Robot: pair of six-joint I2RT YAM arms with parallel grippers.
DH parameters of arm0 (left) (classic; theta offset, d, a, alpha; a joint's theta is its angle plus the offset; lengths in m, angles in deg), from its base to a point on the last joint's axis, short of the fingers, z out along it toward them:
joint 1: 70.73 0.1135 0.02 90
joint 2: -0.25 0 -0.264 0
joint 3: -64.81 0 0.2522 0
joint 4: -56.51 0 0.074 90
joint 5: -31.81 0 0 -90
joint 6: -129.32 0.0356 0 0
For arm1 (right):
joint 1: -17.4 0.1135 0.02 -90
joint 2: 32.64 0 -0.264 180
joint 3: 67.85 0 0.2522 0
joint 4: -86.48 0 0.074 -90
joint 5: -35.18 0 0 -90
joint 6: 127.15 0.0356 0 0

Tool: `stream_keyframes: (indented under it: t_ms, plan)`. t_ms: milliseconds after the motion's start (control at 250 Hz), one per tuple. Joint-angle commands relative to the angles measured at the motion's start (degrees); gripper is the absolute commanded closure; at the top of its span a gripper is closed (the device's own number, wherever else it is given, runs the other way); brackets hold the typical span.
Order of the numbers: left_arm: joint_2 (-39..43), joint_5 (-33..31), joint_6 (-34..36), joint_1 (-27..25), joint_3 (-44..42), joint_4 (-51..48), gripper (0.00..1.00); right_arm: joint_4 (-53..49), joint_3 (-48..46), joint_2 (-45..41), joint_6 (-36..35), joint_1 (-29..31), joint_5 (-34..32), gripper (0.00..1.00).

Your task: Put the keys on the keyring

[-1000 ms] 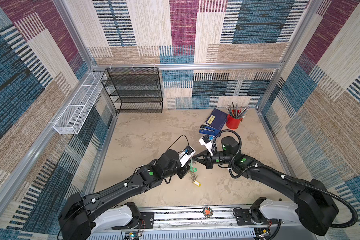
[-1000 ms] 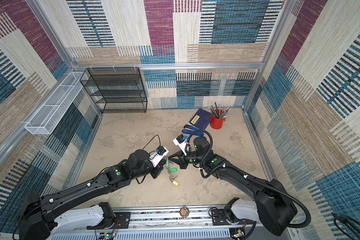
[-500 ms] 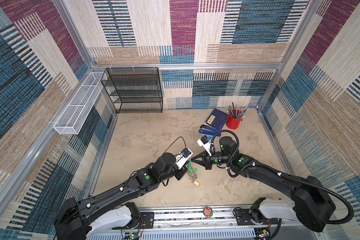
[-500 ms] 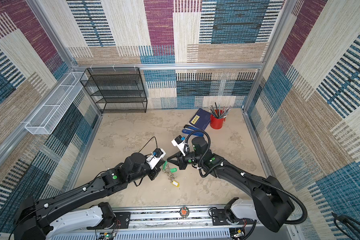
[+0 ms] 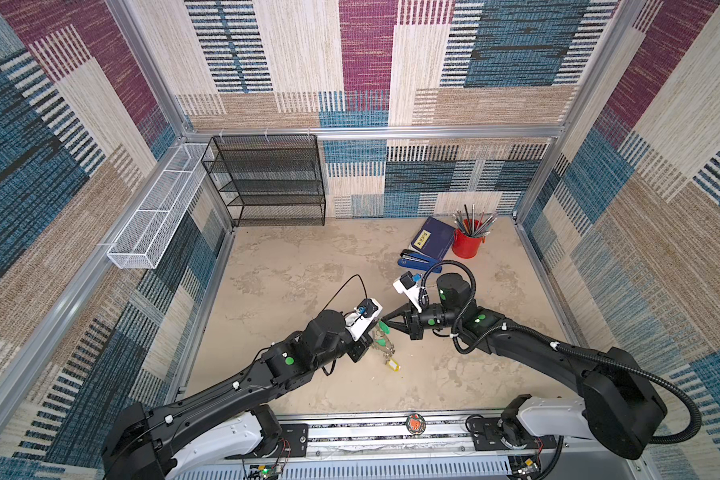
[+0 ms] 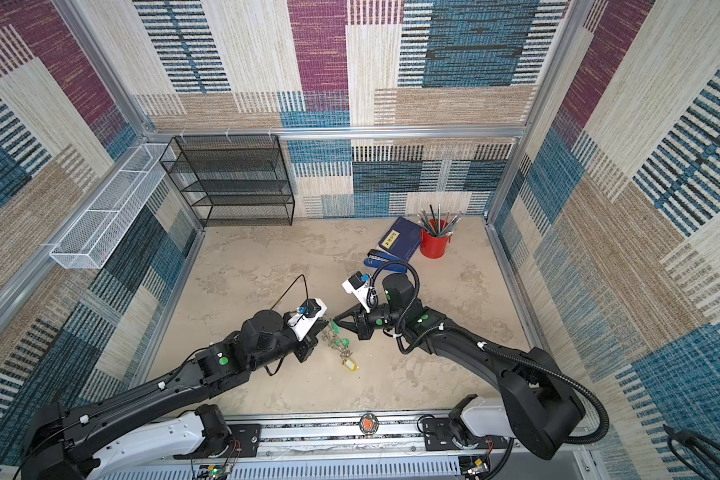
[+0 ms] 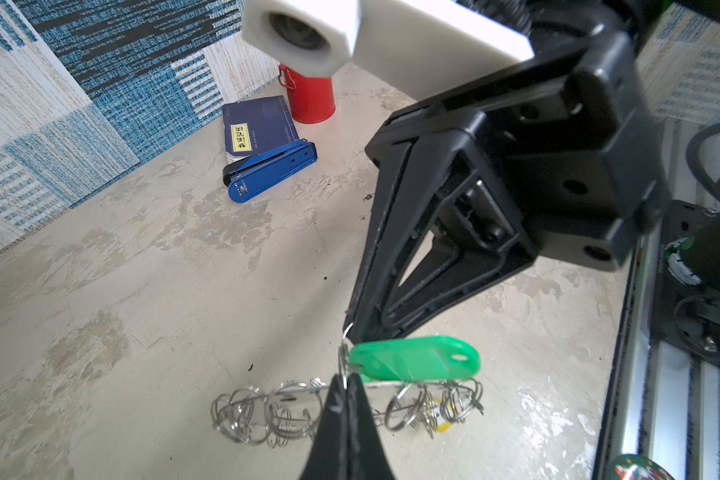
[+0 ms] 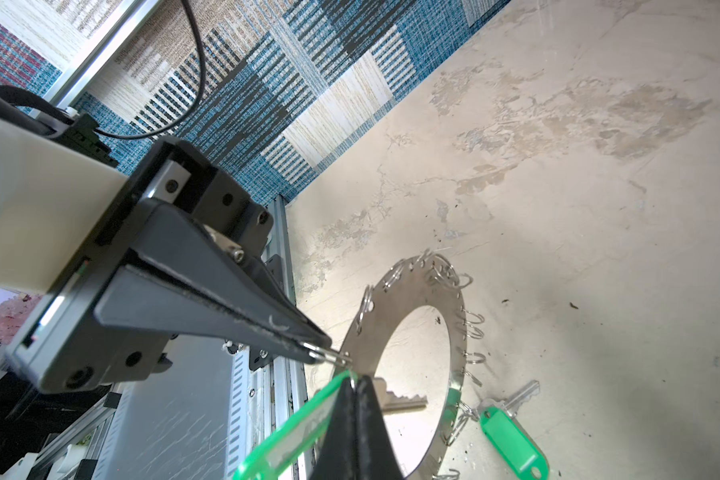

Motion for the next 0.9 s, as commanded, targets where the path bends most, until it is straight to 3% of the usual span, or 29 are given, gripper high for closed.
stream_keyframes:
  t_ms: [0, 164, 384, 608, 896]
  plan:
    - [0.61, 0.08, 0.18, -0.14, -0.43, 6.37, 1.00, 0.16, -0.29, -0.52, 0.15, -0.56, -3.88, 1.00]
    - [0.36, -0.09, -1.68, -0.11, -1.57, 10.60, 1.00, 4.40, -1.97, -0.81, 1.79, -0.57, -1.33, 1.00]
    - [0.54, -0.76, -4.18, -0.09, -3.58, 17.35, 1.00, 5.98, -2.17, -1.47, 2.06, -0.66, -3.20, 1.00]
    - [-0.13, 1.04, -5.73, -0.08, -3.77, 19.65, 1.00, 5.87, -0.79, -1.06, 0.19, -0.79, -7.13, 0.90]
    - [-1.09, -0.05, -8.75, -0.16, -4.50, 24.42, 1.00, 10.50, -3.96, -3.54, 1.27, -0.83, -7.80, 0.93]
